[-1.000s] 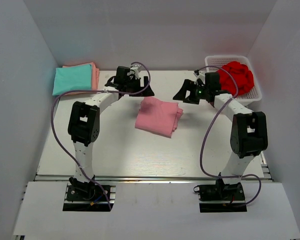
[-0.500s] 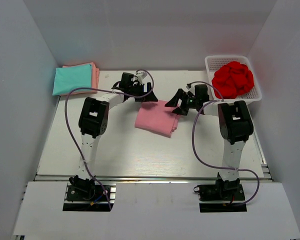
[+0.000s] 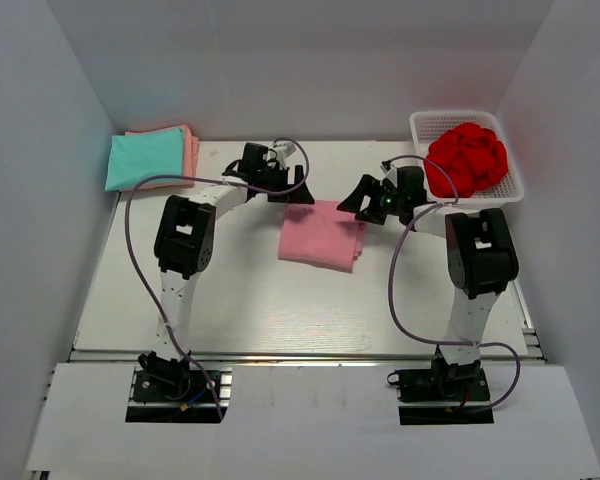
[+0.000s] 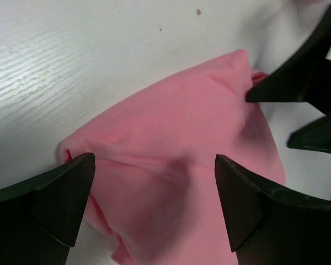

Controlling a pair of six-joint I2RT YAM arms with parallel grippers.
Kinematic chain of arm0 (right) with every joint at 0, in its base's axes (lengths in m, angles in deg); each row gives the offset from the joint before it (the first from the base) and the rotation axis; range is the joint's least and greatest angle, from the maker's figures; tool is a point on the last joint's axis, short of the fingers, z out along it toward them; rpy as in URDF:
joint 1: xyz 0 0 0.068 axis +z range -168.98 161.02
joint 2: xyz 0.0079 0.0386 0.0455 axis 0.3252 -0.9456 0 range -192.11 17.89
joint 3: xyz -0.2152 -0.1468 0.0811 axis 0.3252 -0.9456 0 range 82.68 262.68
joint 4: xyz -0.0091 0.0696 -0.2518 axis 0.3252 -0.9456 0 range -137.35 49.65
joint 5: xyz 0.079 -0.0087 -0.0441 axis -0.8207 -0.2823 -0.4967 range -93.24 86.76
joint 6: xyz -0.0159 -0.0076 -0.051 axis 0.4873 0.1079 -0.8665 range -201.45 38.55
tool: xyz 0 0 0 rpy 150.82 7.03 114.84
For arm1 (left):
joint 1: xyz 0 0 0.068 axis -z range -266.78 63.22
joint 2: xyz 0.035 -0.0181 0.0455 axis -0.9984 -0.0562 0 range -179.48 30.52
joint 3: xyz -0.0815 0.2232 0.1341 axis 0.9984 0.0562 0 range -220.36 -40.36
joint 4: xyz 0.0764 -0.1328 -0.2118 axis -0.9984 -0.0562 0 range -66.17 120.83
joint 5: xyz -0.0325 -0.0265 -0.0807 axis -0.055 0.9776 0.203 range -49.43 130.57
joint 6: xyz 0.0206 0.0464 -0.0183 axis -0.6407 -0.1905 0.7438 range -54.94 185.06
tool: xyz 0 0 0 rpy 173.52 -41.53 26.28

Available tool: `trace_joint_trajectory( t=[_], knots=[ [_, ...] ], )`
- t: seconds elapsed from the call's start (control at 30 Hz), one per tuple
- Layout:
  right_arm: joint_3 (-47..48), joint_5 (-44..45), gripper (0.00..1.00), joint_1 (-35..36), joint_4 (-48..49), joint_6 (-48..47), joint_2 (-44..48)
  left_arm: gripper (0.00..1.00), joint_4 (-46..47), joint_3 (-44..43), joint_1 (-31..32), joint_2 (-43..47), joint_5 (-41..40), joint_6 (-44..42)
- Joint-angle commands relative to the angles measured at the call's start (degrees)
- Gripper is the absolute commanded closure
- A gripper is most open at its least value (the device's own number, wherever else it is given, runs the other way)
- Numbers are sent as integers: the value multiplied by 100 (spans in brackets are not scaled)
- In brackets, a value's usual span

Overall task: Fold and stack the t-shirts
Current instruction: Smooth out wrinkles on the folded tshirt, then put the neatly folded tshirt into the corner of the board with the left arm

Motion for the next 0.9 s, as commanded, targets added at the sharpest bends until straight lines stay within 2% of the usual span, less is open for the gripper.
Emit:
trace_joint_trajectory(
  t=[0.0,0.13,0.3,0.53,0.67,0.77,0.87],
  knots=[
    [-225,129,10,-2,48,-951,880,0,-402,-255,112,939,-605,-373],
    [-603,146,10,7,136,-1031,1382,0,-524,237,174,1292,-668,-426],
    [-1428,444,10,-11,67,-996,2078,0,-780,966,227,1547,-1301,-426],
    [-1939,893,10,-28,-557,-1119,2983,0,-1334,1205,332,1399,-1617,-426],
    [-2018,1078,10,-28,-935,-1242,3335,11,-1457,1354,463,1197,-1759,-487],
    [-2045,1209,10,-28,-1146,-1391,3581,14,-1535,1407,621,1126,-1820,-540],
    [-2115,1333,10,-37,-1191,-1479,3756,21,-1782,1276,772,994,-2249,-602]
  ],
)
